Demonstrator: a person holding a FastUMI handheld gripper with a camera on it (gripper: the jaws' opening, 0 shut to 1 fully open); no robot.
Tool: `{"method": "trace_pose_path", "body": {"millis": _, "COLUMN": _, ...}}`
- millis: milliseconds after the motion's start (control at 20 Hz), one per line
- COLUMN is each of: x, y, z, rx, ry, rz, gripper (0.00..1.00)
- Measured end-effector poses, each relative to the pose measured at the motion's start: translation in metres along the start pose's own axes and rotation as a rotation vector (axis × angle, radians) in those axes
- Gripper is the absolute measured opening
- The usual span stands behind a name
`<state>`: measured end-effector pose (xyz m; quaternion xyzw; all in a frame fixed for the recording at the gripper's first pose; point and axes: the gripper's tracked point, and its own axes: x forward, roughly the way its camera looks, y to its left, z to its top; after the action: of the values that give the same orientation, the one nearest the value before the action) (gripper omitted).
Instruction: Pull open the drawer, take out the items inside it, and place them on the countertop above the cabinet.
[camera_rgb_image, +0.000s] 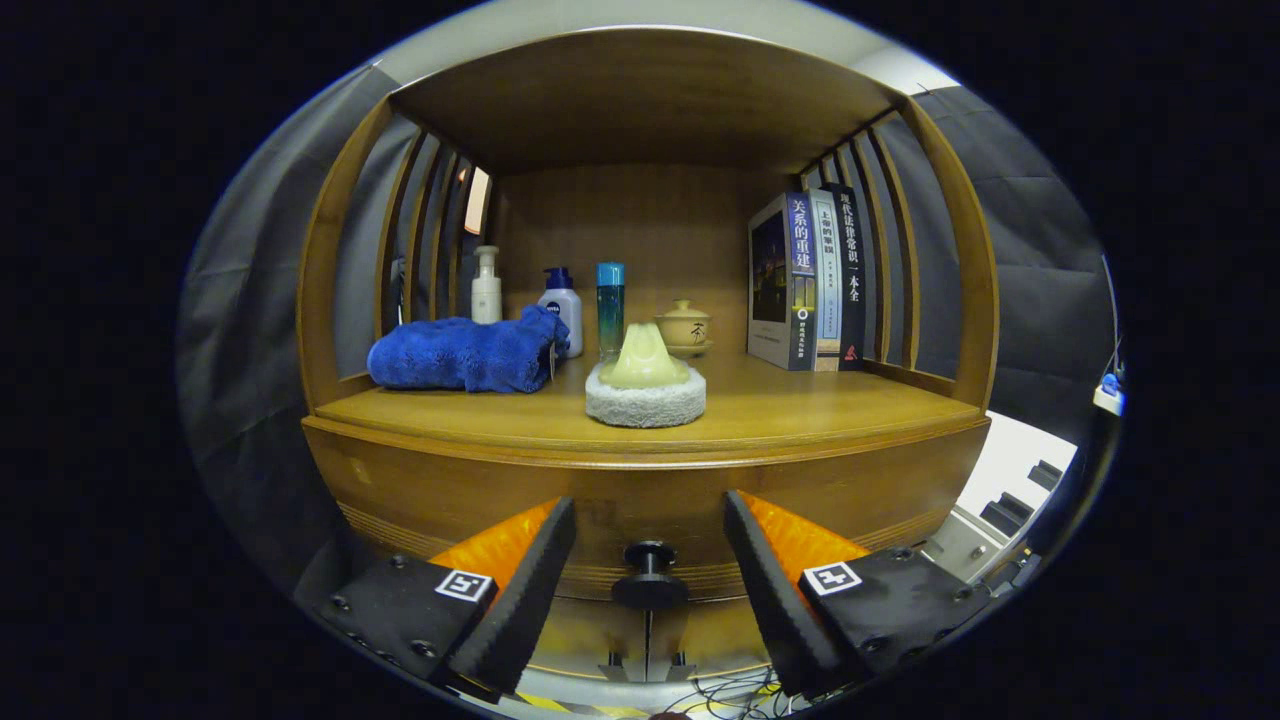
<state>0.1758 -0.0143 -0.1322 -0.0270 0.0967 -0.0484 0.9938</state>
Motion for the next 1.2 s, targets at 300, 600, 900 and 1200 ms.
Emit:
{"method": "trace_pose_path", "body": {"millis": 300, "x": -0.062, "y": -0.001, "z": 0.058, "rx": 0.054, "ry": -0.07, "rz": 0.056, "gripper": 0.97}}
{"method": "trace_pose_path", "body": {"millis": 600, "x": -0.157, "y": 0.004, "z": 0.117, "rx": 0.051, "ry": -0.111, "rz": 0.112, "gripper": 0.97}}
{"method": "trace_pose_path", "body": {"millis": 900, "x": -0.224, "y": 0.001, "z": 0.155, "rx": 0.035, "ry": -0.147, "rz": 0.145, "gripper": 0.97}}
{"method": "trace_pose_path", "body": {"millis": 1200, "x": -0.278, "y": -0.008, "z": 0.172, "rx": 0.018, "ry": -0.183, "rz": 0.137, "gripper": 0.97}}
